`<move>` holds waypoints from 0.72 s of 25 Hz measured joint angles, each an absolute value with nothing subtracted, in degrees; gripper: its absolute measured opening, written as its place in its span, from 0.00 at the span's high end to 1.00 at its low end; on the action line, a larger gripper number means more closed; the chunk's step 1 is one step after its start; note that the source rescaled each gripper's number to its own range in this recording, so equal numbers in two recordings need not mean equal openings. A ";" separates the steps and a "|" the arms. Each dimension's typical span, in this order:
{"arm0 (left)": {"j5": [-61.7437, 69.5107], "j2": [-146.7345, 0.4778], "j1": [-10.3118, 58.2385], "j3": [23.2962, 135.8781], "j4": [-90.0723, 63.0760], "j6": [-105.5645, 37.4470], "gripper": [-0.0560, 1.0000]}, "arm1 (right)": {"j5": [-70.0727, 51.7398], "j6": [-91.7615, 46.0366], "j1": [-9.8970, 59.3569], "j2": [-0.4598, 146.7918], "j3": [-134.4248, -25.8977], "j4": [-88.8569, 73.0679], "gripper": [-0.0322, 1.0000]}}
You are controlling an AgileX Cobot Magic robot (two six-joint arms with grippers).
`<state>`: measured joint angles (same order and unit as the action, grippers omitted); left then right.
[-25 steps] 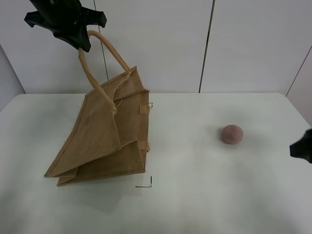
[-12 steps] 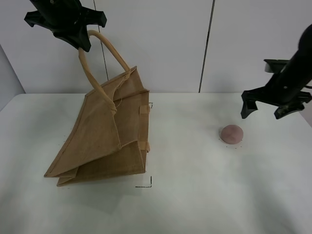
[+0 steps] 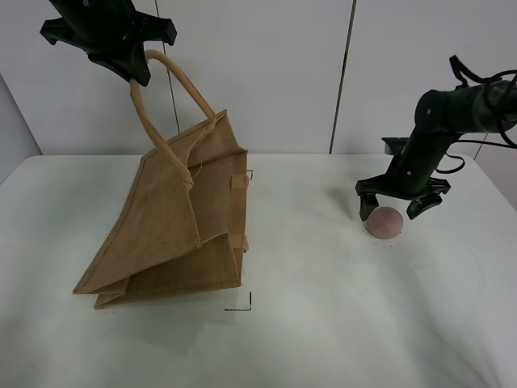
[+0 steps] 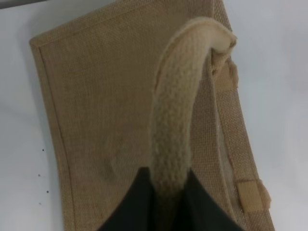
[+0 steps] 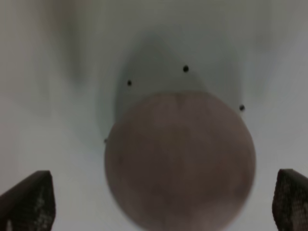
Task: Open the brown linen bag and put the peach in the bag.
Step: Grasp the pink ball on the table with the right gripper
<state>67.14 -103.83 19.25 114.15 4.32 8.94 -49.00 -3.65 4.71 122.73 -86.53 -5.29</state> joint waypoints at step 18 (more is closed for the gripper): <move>67.14 -102.63 19.25 114.15 4.32 7.62 0.95 | -47.76 -2.14 4.71 126.41 -89.64 -6.02 0.97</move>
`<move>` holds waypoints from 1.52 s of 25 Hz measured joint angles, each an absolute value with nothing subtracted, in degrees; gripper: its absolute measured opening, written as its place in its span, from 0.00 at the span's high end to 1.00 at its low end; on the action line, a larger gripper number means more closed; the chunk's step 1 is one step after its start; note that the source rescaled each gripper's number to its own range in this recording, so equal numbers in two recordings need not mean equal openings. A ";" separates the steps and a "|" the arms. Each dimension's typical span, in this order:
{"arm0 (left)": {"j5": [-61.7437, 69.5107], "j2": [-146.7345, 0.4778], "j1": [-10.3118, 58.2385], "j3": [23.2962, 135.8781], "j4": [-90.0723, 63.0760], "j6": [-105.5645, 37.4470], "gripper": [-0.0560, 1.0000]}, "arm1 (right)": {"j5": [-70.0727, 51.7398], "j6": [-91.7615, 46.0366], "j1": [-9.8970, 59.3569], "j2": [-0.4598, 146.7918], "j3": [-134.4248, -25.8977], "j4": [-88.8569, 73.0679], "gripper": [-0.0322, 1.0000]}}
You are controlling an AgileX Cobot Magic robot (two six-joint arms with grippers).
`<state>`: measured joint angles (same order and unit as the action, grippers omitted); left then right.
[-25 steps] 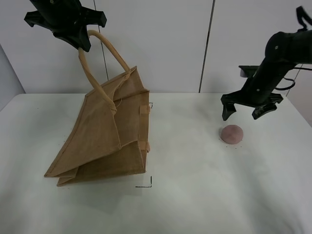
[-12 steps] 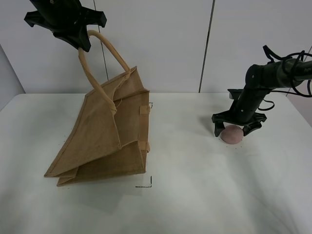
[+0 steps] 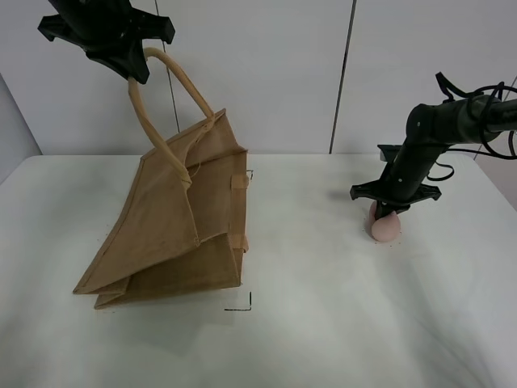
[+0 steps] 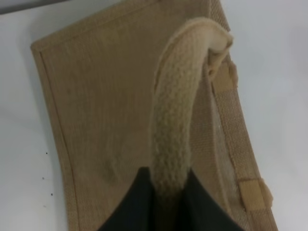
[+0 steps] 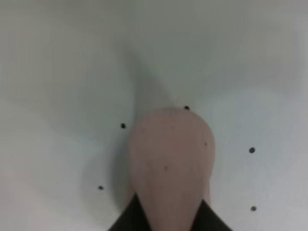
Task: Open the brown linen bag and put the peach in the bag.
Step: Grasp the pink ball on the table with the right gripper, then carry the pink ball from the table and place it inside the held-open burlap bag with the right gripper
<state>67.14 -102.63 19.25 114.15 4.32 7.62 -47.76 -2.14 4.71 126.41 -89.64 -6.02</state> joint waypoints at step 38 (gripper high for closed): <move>67.15 -99.87 19.25 114.15 4.57 7.21 0.95 | -43.67 -53.09 29.91 135.00 -109.56 -57.23 0.97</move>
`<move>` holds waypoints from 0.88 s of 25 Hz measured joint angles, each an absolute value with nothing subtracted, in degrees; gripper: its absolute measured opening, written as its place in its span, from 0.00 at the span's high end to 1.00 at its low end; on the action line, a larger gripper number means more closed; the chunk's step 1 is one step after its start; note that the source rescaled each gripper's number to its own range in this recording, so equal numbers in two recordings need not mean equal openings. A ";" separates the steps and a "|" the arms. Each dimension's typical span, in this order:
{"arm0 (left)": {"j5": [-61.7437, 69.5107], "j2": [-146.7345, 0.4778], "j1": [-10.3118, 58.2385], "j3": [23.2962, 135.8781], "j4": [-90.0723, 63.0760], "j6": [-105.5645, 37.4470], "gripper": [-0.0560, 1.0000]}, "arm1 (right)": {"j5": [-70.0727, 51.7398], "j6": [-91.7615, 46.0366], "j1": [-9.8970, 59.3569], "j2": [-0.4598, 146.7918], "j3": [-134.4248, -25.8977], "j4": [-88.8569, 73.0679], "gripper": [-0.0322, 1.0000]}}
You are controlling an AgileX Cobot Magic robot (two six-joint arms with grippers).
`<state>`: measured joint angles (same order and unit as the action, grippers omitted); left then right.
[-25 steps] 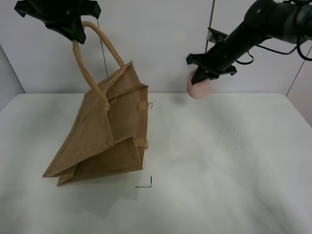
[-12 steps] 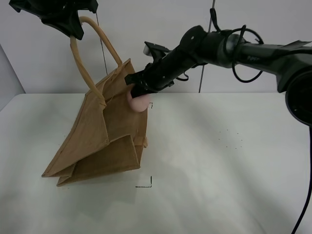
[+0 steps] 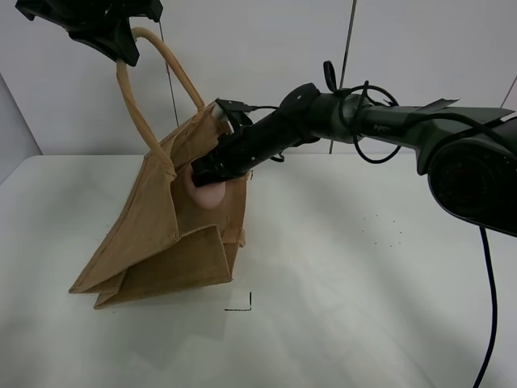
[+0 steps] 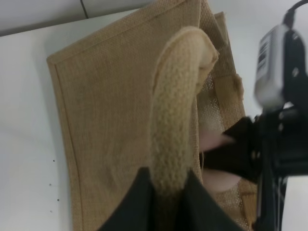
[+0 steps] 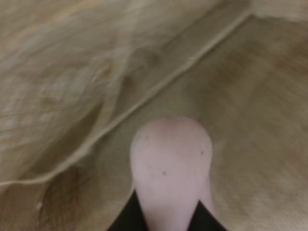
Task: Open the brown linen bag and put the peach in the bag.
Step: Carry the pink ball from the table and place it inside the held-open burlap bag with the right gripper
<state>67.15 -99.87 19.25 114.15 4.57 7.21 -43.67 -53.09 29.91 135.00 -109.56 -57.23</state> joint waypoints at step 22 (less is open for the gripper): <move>67.15 -99.87 19.25 114.15 4.57 6.35 0.95 | -34.54 -58.80 34.12 138.62 -109.56 -56.49 0.04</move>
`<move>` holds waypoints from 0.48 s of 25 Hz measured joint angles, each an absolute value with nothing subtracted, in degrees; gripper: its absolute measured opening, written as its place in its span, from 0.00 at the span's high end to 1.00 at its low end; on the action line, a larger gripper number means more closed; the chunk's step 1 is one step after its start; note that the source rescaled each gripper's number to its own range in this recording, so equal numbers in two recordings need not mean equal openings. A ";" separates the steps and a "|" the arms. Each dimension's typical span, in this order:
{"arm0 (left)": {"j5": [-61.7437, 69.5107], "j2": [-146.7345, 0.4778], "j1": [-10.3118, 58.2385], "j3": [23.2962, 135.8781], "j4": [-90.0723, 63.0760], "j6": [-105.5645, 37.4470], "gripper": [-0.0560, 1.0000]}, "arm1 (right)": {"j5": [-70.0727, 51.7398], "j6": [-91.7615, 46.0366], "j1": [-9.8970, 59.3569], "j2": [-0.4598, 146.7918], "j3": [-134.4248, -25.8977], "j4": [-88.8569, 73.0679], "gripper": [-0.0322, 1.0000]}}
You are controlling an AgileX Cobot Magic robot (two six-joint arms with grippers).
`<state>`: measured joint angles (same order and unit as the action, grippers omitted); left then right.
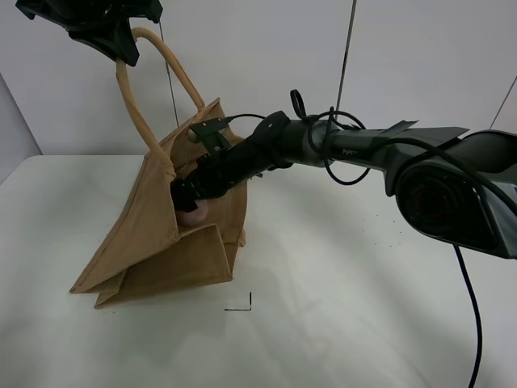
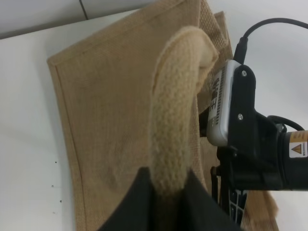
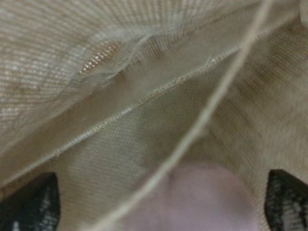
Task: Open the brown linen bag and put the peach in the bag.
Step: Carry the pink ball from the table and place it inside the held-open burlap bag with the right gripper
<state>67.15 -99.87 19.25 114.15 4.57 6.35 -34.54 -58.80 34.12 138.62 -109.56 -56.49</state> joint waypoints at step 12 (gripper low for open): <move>67.15 -99.87 19.25 114.15 4.40 6.32 0.95 | -53.26 -26.80 33.05 124.59 -109.73 -21.88 0.00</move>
